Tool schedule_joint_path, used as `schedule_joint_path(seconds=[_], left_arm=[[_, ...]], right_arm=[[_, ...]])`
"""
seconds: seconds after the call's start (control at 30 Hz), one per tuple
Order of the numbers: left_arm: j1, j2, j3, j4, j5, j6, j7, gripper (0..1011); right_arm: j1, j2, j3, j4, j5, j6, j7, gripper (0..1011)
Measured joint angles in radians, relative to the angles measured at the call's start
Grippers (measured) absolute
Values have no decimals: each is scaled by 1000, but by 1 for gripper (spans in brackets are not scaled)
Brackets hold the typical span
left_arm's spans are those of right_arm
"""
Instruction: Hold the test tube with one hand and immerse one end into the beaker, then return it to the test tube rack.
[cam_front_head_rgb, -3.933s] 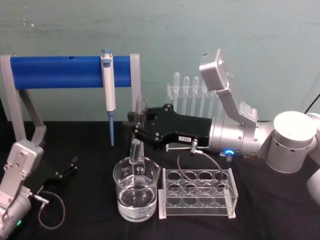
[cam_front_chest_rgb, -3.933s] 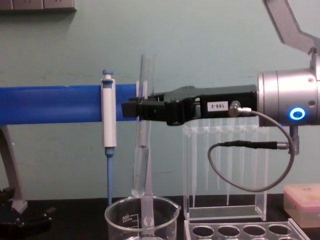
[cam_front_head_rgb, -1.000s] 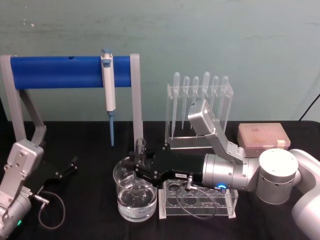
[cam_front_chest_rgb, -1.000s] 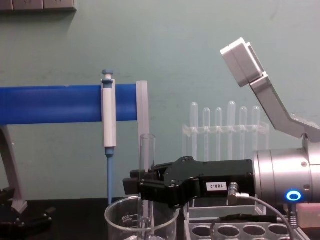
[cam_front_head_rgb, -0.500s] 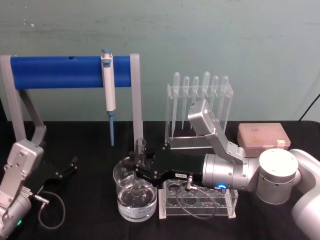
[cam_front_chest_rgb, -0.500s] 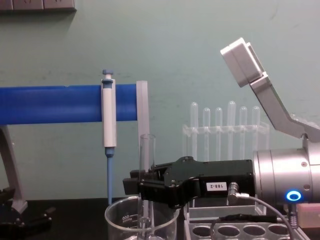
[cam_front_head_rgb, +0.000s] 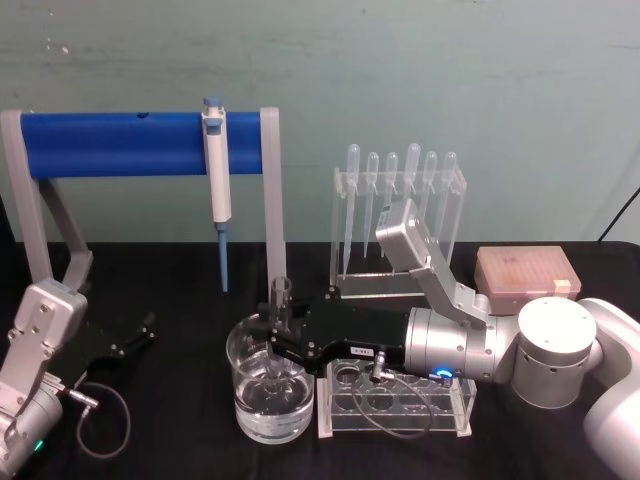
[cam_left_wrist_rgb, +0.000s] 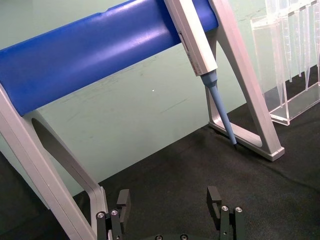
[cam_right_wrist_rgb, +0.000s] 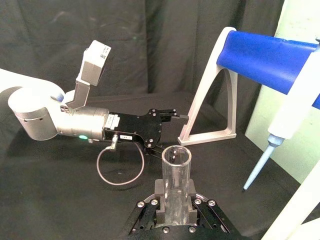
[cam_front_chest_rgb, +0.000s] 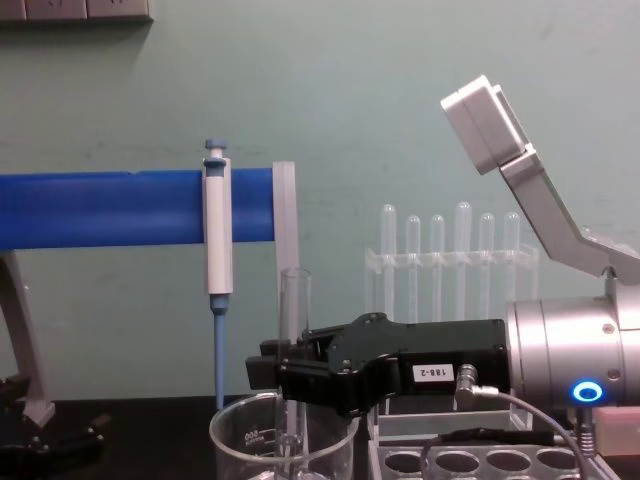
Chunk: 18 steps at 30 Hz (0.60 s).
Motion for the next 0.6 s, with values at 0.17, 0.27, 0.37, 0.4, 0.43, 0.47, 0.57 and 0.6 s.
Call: schedule_joint_path(seconds=[0.17,0.27,0.37,0.4,0.43,0.47,0.57,0.6], left_arm=[[0,0,0,0,0,0,0,1000],[0,0,0,0,0,0,0,1000],[0,0,0,0,0,0,0,1000],[0,0,0,0,0,0,0,1000],[0,0,0,0,0,0,0,1000],[0,0,0,0,0,0,0,1000],[0,0,0,0,0,0,0,1000],[0,0,0,0,0,0,0,1000]], right_arm=[[0,0,0,0,0,0,0,225],[0,0,0,0,0,0,0,225],[0,0,0,0,0,0,0,225],[0,0,0,0,0,0,0,225],[0,0,0,0,0,0,0,225],[0,0,0,0,0,0,0,225],[0,0,0,0,0,0,0,225],[0,0,0,0,0,0,0,225]])
